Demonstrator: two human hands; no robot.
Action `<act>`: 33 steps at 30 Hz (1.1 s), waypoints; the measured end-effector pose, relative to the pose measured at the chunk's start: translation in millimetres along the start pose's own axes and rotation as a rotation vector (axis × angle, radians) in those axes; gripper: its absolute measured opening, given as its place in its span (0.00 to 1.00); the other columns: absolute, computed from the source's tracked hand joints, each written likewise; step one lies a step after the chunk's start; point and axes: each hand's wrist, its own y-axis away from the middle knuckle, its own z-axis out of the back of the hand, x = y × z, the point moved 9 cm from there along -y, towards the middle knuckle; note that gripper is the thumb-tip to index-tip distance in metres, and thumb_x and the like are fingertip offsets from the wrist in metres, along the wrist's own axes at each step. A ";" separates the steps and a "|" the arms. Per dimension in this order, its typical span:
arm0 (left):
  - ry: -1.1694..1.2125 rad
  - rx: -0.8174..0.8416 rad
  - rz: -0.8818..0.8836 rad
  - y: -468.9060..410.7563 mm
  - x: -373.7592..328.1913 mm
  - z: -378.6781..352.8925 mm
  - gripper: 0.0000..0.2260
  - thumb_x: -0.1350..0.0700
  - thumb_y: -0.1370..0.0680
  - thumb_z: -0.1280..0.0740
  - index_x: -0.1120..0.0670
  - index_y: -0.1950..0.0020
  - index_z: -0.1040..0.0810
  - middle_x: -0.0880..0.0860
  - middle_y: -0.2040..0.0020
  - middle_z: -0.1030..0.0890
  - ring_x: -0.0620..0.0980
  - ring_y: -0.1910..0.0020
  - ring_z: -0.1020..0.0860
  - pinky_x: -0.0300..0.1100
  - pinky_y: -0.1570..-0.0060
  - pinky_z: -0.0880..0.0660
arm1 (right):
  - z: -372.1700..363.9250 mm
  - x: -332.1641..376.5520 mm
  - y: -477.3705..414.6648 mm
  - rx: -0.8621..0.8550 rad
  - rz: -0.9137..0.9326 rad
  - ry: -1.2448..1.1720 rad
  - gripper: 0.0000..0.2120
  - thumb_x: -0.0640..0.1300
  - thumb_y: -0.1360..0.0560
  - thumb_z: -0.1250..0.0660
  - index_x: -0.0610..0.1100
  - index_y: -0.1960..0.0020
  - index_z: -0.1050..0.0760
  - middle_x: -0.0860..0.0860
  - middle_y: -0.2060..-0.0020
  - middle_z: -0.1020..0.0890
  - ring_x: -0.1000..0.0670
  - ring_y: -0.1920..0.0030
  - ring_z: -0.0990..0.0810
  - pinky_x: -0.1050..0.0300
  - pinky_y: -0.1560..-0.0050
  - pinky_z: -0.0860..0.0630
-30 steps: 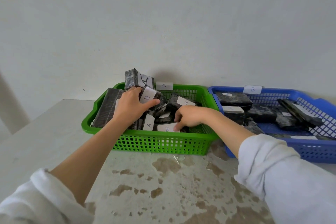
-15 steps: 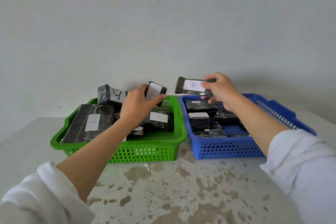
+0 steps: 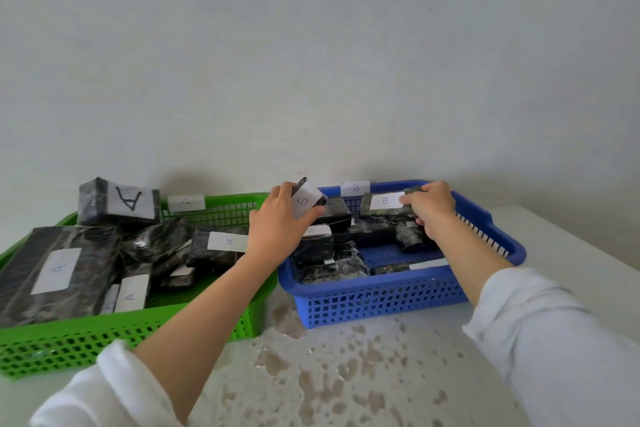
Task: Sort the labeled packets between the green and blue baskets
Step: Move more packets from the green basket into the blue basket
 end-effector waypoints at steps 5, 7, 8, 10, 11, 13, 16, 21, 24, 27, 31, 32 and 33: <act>0.062 -0.033 0.003 0.7 7.6 -4.1 0.23 0.39 0.26 0.36 0.54 0.39 0.31 0.51 0.46 0.25 0.54 0.51 0.25 0.55 0.47 0.28 | 5.8 17.6 -10.9 -0.151 0.210 0.059 0.08 0.42 0.26 0.33 0.39 0.49 0.23 0.44 0.57 0.19 0.45 0.59 0.22 0.56 0.64 0.32; 0.065 -0.033 0.000 1.0 8.0 -4.5 0.23 0.39 0.26 0.36 0.54 0.40 0.31 0.52 0.47 0.25 0.54 0.52 0.25 0.55 0.48 0.28 | 19.7 26.3 -11.2 -0.227 0.265 0.038 0.11 0.38 0.26 0.34 0.43 0.43 0.28 0.43 0.48 0.21 0.44 0.54 0.21 0.53 0.62 0.25; 0.061 -0.035 -0.009 1.1 7.3 -4.8 0.23 0.39 0.26 0.36 0.54 0.41 0.31 0.52 0.47 0.25 0.54 0.51 0.25 0.55 0.48 0.28 | 23.6 27.4 -12.8 -0.214 0.267 0.022 0.14 0.36 0.26 0.34 0.43 0.42 0.28 0.42 0.45 0.22 0.41 0.51 0.20 0.50 0.60 0.21; 0.046 -0.041 -0.033 2.0 4.3 -5.4 0.23 0.39 0.26 0.36 0.55 0.40 0.31 0.52 0.46 0.25 0.54 0.50 0.25 0.53 0.49 0.30 | 22.6 19.3 -15.0 -0.101 0.197 -0.018 0.16 0.32 0.28 0.32 0.42 0.43 0.29 0.41 0.42 0.25 0.38 0.47 0.21 0.47 0.59 0.18; 0.039 -0.045 -0.041 2.1 3.2 -5.6 0.24 0.39 0.26 0.36 0.55 0.40 0.31 0.52 0.45 0.25 0.55 0.50 0.25 0.51 0.50 0.31 | 18.9 12.8 -12.8 -0.023 0.147 -0.011 0.16 0.30 0.29 0.32 0.41 0.44 0.30 0.41 0.42 0.26 0.38 0.46 0.22 0.47 0.59 0.18; 0.032 -0.051 -0.045 2.1 2.8 -5.6 0.24 0.39 0.26 0.36 0.55 0.39 0.31 0.53 0.45 0.24 0.54 0.49 0.25 0.50 0.50 0.34 | 11.7 7.4 -6.3 0.074 0.153 0.188 0.14 0.32 0.30 0.29 0.39 0.47 0.29 0.42 0.46 0.25 0.40 0.48 0.21 0.45 0.58 0.18; 0.031 -0.058 -0.043 2.4 4.1 -5.4 0.25 0.38 0.26 0.36 0.55 0.38 0.31 0.53 0.44 0.24 0.54 0.49 0.25 0.48 0.52 0.36 | 2.3 11.2 3.5 0.091 0.267 0.591 0.09 0.40 0.29 0.28 0.38 0.56 0.27 0.42 0.56 0.19 0.42 0.57 0.18 0.48 0.65 0.21; 0.027 -0.061 -0.044 2.3 5.0 -5.7 0.25 0.38 0.27 0.37 0.54 0.38 0.31 0.52 0.45 0.24 0.53 0.50 0.25 0.47 0.52 0.38 | 3.1 14.7 -0.5 0.016 0.215 0.620 0.09 0.42 0.25 0.31 0.37 0.56 0.28 0.42 0.63 0.18 0.45 0.67 0.17 0.58 0.76 0.30; 0.025 -0.061 -0.048 1.9 5.3 -6.6 0.25 0.38 0.27 0.37 0.54 0.39 0.31 0.52 0.46 0.24 0.53 0.50 0.25 0.47 0.52 0.38 | -2.6 2.3 -3.5 0.084 0.091 0.698 0.09 0.43 0.25 0.32 0.38 0.59 0.26 0.47 0.73 0.21 0.53 0.75 0.22 0.61 0.80 0.33; 0.024 -0.065 -0.057 1.7 4.6 -7.2 0.25 0.38 0.26 0.37 0.54 0.39 0.31 0.52 0.46 0.24 0.53 0.49 0.25 0.47 0.52 0.38 | -14.1 1.6 -4.8 0.182 0.124 0.685 0.12 0.38 0.25 0.35 0.34 0.43 0.24 0.41 0.54 0.19 0.46 0.58 0.18 0.56 0.65 0.21; 0.032 -0.067 -0.064 1.6 4.3 -7.6 0.25 0.38 0.27 0.36 0.54 0.39 0.31 0.52 0.46 0.24 0.53 0.49 0.25 0.47 0.52 0.38 | -20.9 -3.6 1.9 0.299 0.081 0.844 0.23 0.46 0.28 0.28 0.36 0.38 0.27 0.41 0.43 0.21 0.43 0.48 0.19 0.52 0.55 0.23; 0.034 -0.069 -0.064 1.6 4.3 -7.2 0.25 0.38 0.27 0.36 0.54 0.39 0.31 0.52 0.46 0.24 0.53 0.49 0.25 0.47 0.52 0.38 | -25.8 -4.6 3.7 0.342 0.144 0.926 0.26 0.46 0.31 0.26 0.37 0.37 0.28 0.39 0.40 0.25 0.41 0.46 0.21 0.51 0.51 0.24; 0.034 -0.072 -0.064 1.6 4.3 -6.9 0.25 0.38 0.27 0.36 0.54 0.39 0.31 0.52 0.46 0.24 0.53 0.49 0.25 0.47 0.52 0.38 | -27.7 -3.7 5.3 0.360 0.197 1.021 0.29 0.47 0.32 0.25 0.38 0.36 0.30 0.39 0.37 0.29 0.40 0.44 0.24 0.50 0.49 0.26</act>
